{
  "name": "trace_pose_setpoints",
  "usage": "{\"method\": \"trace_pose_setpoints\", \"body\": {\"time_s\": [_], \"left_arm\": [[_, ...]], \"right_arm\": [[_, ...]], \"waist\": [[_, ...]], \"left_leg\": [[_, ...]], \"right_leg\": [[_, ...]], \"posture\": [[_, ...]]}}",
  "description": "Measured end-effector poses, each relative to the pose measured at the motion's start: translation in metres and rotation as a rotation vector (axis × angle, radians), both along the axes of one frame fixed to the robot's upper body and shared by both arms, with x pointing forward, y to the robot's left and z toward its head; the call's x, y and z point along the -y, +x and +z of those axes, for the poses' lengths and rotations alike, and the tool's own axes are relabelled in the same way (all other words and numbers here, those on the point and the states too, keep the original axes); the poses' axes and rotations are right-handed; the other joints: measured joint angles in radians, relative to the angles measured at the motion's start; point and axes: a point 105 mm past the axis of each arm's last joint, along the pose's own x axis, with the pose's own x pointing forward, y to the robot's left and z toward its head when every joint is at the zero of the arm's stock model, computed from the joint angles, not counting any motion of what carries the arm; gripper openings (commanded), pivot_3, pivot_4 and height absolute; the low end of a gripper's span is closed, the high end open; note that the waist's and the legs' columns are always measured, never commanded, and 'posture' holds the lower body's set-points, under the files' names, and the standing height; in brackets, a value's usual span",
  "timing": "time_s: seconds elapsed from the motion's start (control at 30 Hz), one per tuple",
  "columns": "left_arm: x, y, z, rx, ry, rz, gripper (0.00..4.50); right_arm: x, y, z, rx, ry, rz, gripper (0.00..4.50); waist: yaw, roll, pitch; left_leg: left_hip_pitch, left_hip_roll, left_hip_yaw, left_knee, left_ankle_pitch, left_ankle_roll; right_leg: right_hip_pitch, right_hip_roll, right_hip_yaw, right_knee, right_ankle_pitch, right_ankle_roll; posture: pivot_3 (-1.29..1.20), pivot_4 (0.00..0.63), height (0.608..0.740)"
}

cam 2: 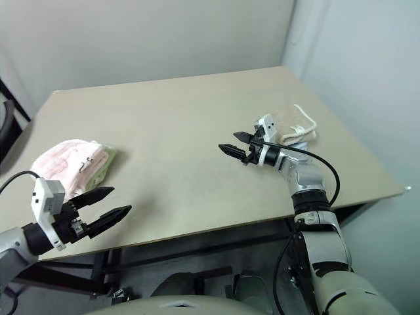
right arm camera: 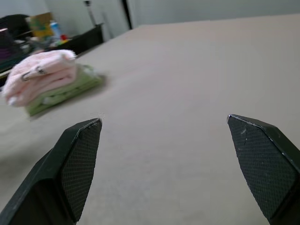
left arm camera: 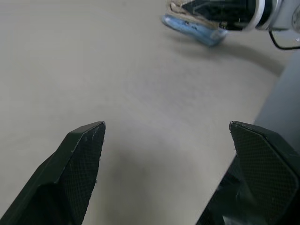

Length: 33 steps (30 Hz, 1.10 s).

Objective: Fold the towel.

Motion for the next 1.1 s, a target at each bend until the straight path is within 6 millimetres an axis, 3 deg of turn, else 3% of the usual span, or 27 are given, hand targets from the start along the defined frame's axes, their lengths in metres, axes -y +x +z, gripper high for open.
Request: {"method": "trace_pose_setpoints", "body": {"time_s": [0.03, 0.1, 0.13, 0.17, 0.2, 0.27, 0.47, 0.57, 0.63, 0.67, 0.73, 0.9, 0.97, 1.0, 1.07, 1.1], "left_arm": [[0.004, 0.002, 0.001, 0.004, -0.004, -0.014, 4.48], [0.012, 0.007, 0.006, 0.016, -0.001, -0.043, 4.48], [0.014, 0.009, 0.007, 0.015, 0.001, -0.050, 4.48], [0.013, 0.009, 0.006, 0.007, 0.008, -0.047, 4.48], [0.012, 0.010, 0.006, -0.004, 0.023, -0.043, 4.48], [0.012, 0.010, 0.003, -0.027, 0.019, -0.041, 4.48], [0.016, 0.013, 0.005, -0.037, 0.015, -0.061, 4.48], [0.019, 0.015, 0.005, -0.042, 0.012, -0.072, 4.48], [0.019, 0.018, 0.006, -0.037, 0.010, -0.074, 4.48], [0.019, 0.018, 0.005, -0.041, 0.009, -0.072, 4.48], [0.017, 0.019, 0.004, -0.046, 0.007, -0.068, 4.48], [0.013, 0.026, 0.008, -0.037, -0.005, -0.059, 4.48], [0.010, 0.027, 0.006, -0.045, -0.009, -0.048, 4.48], [0.010, 0.027, 0.005, -0.046, -0.008, -0.044, 4.48], [0.009, 0.028, 0.005, -0.042, -0.015, -0.035, 4.48], [0.007, 0.029, 0.003, -0.046, -0.019, -0.024, 4.48]], "right_arm": [[0.000, -0.001, -0.001, -0.004, 0.001, -0.001, 4.50], [0.007, -0.002, -0.003, -0.014, -0.013, -0.018, 4.50], [0.010, -0.002, -0.005, -0.021, -0.018, -0.028, 4.50], [0.011, -0.001, -0.005, -0.022, -0.021, -0.034, 4.50], [0.009, -0.001, -0.004, -0.023, -0.021, -0.034, 4.50], [0.008, -0.001, -0.006, -0.031, -0.019, -0.034, 4.50], [0.008, -0.007, -0.003, -0.012, -0.001, -0.026, 4.50], [0.010, -0.007, -0.005, -0.005, -0.005, -0.047, 4.50], [0.012, -0.006, -0.005, -0.004, -0.004, -0.059, 4.50], [0.012, -0.005, -0.004, -0.005, -0.001, -0.064, 4.50], [0.013, -0.003, -0.001, 0.001, 0.007, -0.080, 4.50], [0.016, -0.004, 0.000, 0.007, 0.010, -0.074, 4.50], [0.016, -0.005, -0.001, 0.006, 0.013, -0.067, 4.50], [0.016, -0.006, -0.003, 0.004, 0.012, -0.065, 4.50], [0.017, -0.007, -0.003, 0.002, 0.011, -0.067, 4.50], [0.016, -0.006, -0.003, 0.000, 0.014, -0.065, 4.50]], "waist": [[0.000, -0.004, 0.001], [0.000, 0.001, 0.000], [-0.003, 0.007, 0.000], [-0.002, 0.014, -0.001], [0.001, 0.012, -0.003], [0.021, 0.011, -0.002], [0.055, 0.010, -0.002], [0.031, 0.011, -0.001], [0.019, 0.012, -0.001], [0.019, 0.009, -0.002], [0.027, 0.006, -0.003], [0.023, 0.005, -0.004], [0.014, 0.003, -0.003], [0.001, 0.002, -0.003], [-0.018, 0.007, -0.006], [-0.020, 0.011, -0.005]], "left_leg": [[-0.002, 0.001, 0.009, -0.005, 0.000, 0.001], [-0.009, 0.077, 0.094, 0.011, 0.000, 0.001], [-0.011, 0.095, 0.108, 0.010, 0.006, -0.013], [-0.017, 0.090, 0.089, 0.013, 0.007, -0.018], [-0.026, 0.089, 0.084, 0.018, 0.007, -0.019], [-0.026, 0.083, 0.080, 0.016, 0.007, -0.021], [-0.022, 0.079, 0.075, 0.007, 0.010, -0.024], [-0.015, 0.033, 0.014, -0.005, 0.020, -0.019], [-0.006, -0.013, -0.053, -0.015, 0.028, -0.021], [-0.003, -0.023, -0.065, -0.018, 0.029, -0.024], [-0.006, -0.022, -0.055, -0.024, 0.030, -0.026], [-0.007, -0.018, -0.048, -0.028, 0.029, -0.026], [-0.007, -0.023, -0.052, -0.027, 0.029, -0.026], [-0.009, -0.023, -0.054, -0.023, 0.029, -0.025], [-0.022, 0.012, -0.006, -0.001, 0.021, -0.014], [-0.026, 0.009, -0.010, -0.002, 0.021, -0.015]], "right_leg": [[0.004, -0.017, -0.014, 0.000, -0.004, -0.006], [0.012, -0.044, -0.068, 0.003, -0.005, -0.018], [0.021, -0.047, -0.089, 0.002, -0.008, -0.014], [0.018, -0.033, -0.086, -0.003, -0.007, -0.010], [0.006, -0.004, -0.034, -0.004, -0.007, -0.009], [0.005, 0.018, 0.015, -0.011, -0.007, -0.001], [0.008, 0.020, 0.024, -0.013, -0.008, -0.005], [0.022, 0.007, 0.003, -0.013, -0.013, 0.005], [0.025, 0.016, 0.028, -0.011, -0.026, 0.015], [0.020, 0.022, 0.050, -0.008, -0.031, 0.012], [0.008, 0.019, 0.063, 0.000, -0.032, 0.005], [0.005, 0.021, 0.070, -0.001, -0.033, 0.002], [0.010, 0.016, 0.062, -0.002, -0.034, 0.003], [0.017, 0.006, 0.046, -0.004, -0.036, 0.004], [0.028, -0.023, -0.008, -0.001, -0.041, 0.006], [0.028, -0.016, -0.011, -0.002, -0.043, 0.003]], "posture": [[0.00, 0.000, 0.740], [0.00, 0.000, 0.740], [0.00, 0.000, 0.740], [0.00, 0.000, 0.740], [0.00, 0.000, 0.740], [0.00, 0.000, 0.740], [0.00, 0.000, 0.740], [0.00, 0.000, 0.740], [0.00, 0.000, 0.740], [0.00, 0.000, 0.740], [0.00, 0.000, 0.740], [0.00, 0.000, 0.740], [0.00, 0.000, 0.740], [0.00, 0.000, 0.740], [0.00, 0.000, 0.740], [0.00, 0.000, 0.740]]}}
